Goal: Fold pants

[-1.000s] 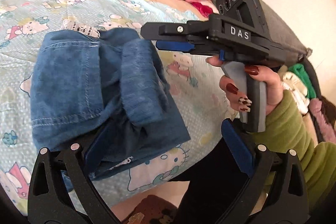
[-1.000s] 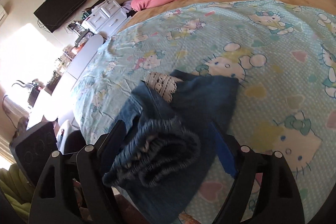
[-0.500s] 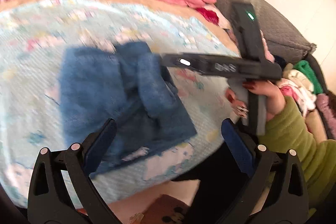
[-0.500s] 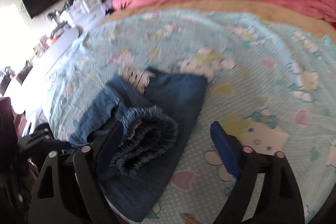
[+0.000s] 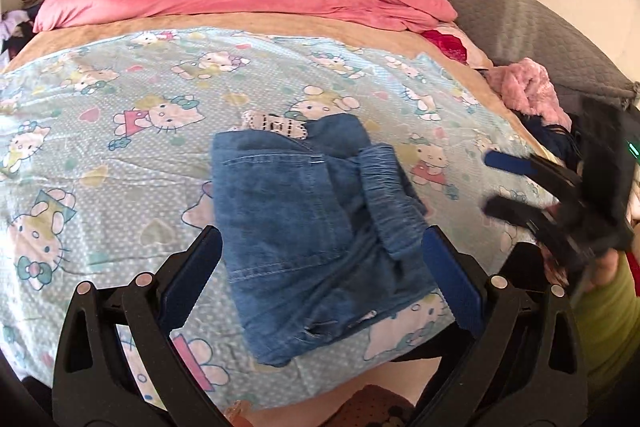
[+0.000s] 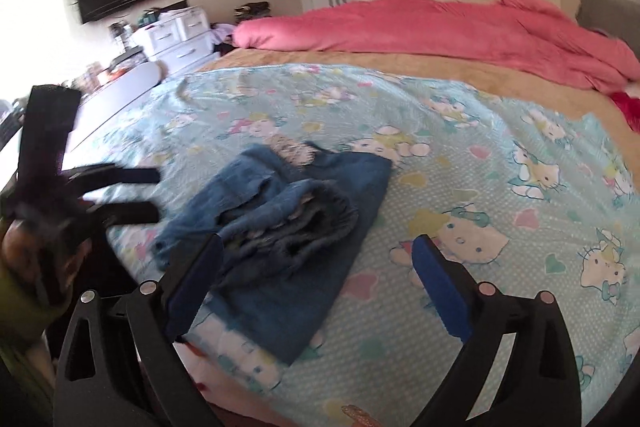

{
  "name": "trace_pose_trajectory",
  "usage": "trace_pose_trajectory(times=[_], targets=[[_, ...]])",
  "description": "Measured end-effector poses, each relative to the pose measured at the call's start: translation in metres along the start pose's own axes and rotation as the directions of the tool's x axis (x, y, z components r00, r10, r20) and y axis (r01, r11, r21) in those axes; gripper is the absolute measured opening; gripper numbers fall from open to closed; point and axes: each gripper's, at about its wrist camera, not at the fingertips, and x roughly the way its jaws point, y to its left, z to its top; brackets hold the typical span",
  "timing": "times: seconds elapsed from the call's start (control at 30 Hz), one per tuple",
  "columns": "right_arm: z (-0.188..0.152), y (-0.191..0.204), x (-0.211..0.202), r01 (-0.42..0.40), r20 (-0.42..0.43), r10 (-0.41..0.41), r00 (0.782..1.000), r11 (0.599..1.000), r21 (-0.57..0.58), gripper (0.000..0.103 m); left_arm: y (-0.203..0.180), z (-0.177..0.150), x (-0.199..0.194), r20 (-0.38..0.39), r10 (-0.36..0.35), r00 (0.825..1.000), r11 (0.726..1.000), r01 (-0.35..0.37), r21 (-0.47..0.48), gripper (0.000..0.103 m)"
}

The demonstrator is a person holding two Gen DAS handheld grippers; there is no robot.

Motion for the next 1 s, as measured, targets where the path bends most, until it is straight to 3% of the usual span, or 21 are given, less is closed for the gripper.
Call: trace_pose_trajectory(times=[0.2, 0.33, 0.63, 0.77, 0.83, 1.0], targets=[[-0.013, 0.05, -0.007, -0.089, -0.022, 0.087, 0.996, 0.985, -0.151, 0.095, 0.028, 0.004, 0.021, -0.039, 0.042, 0.998, 0.998, -0.044, -0.053, 0.094], [-0.011, 0.068, 0.004, -0.061, -0.032, 0.055, 0.998, 0.979, -0.197, 0.095, 0.048, 0.001, 0.038, -0.081, 0.045, 0.996, 0.992, -0.054, -0.117, 0.094], [-0.002, 0.014, 0.027, 0.117, -0.07, -0.115, 0.991, 0.993, 0.028, 0.093, 0.057, -0.009, 0.051, -0.112, 0.036, 0.993, 0.989, -0.051, -0.135, 0.094], [-0.003, -0.019, 0.031, 0.093, -0.08, -0.079, 0.994, 0.977, 0.192, 0.084, 0.056, -0.007, 0.057, -0.113, 0.024, 0.993, 0.99, -0.039, -0.132, 0.094], [-0.002, -0.033, 0.038, 0.057, -0.098, -0.032, 0.995, 0.962, 0.266, 0.074, 0.054, -0.006, 0.061, -0.118, 0.021, 0.993, 0.991, -0.036, -0.131, 0.094], [0.003, -0.05, 0.061, 0.024, -0.149, 0.03, 0.988, 0.938, 0.345, 0.058, 0.052, -0.003, 0.067, -0.11, 0.004, 0.994, 0.992, -0.018, -0.128, 0.094]])
